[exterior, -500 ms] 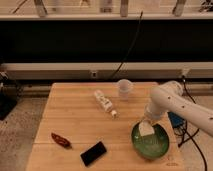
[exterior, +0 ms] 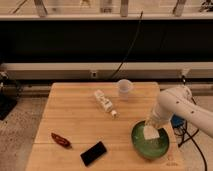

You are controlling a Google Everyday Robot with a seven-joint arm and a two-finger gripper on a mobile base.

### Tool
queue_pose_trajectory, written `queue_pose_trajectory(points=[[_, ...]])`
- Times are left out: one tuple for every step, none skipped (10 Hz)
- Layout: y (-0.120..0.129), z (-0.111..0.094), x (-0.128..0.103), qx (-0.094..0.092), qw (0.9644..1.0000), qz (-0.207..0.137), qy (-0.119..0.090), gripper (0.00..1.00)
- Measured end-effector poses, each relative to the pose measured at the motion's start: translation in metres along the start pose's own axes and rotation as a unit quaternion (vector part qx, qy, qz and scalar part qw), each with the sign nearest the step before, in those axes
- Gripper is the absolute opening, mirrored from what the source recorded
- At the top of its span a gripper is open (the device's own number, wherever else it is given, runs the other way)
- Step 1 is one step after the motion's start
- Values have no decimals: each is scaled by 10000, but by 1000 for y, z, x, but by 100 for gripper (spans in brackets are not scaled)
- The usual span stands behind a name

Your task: Place the white sponge in the ceramic bowl

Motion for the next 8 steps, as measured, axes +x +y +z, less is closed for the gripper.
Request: queue_pose_trajectory(points=[[4,1,-2,-12,10000,39,-15,0],[7,4,-4,-28,10000,74,-38,0],[9,7,-7,-44,9999,82,-55,0],[12,11,-9,-77,9999,103,-68,0],[15,16,-9,-126,9998,111,-66,1],[16,21,-11,-171,9998,98,-67,9],[16,24,-11,-213,9997,91,-63,20],[18,27,-11,-267,9996,89,-38,29]])
